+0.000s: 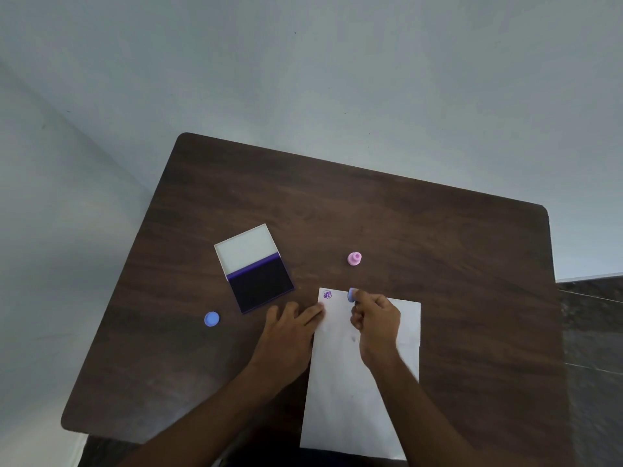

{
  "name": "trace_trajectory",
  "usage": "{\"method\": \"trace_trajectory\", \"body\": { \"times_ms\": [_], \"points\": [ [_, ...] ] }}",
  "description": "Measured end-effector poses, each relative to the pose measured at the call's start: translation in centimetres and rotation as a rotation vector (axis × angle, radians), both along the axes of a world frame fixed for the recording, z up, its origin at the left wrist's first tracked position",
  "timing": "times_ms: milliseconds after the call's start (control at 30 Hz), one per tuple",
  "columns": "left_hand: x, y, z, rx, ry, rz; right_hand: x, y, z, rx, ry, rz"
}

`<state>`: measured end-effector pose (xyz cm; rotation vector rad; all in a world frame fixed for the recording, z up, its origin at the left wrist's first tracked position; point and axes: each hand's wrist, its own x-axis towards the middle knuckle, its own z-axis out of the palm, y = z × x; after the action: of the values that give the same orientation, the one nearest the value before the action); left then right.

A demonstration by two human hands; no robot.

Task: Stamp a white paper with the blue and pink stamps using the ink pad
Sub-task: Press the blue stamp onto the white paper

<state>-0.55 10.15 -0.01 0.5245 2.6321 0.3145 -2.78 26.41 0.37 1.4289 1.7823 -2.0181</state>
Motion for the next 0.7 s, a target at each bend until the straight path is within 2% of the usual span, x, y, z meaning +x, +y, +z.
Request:
{"method": "trace_trajectory", "body": {
  "times_ms": [67,400,700],
  "points": [
    [0.0,0.1,0.1,-0.020,0.001,-0.007,0.2,0.2,0.5,-0.059,0.009,-0.024],
    [-1.4,1.2,0.7,-0.092,-0.040,-0.037,0.3,-0.5,0.9,-0.092,-0.032,-0.039],
    [-1.7,1.5,1.3,-0.068,0.021,-0.042,0.8,-0.2,1.3,-0.100,-0.005,-0.044]
  ]
}}
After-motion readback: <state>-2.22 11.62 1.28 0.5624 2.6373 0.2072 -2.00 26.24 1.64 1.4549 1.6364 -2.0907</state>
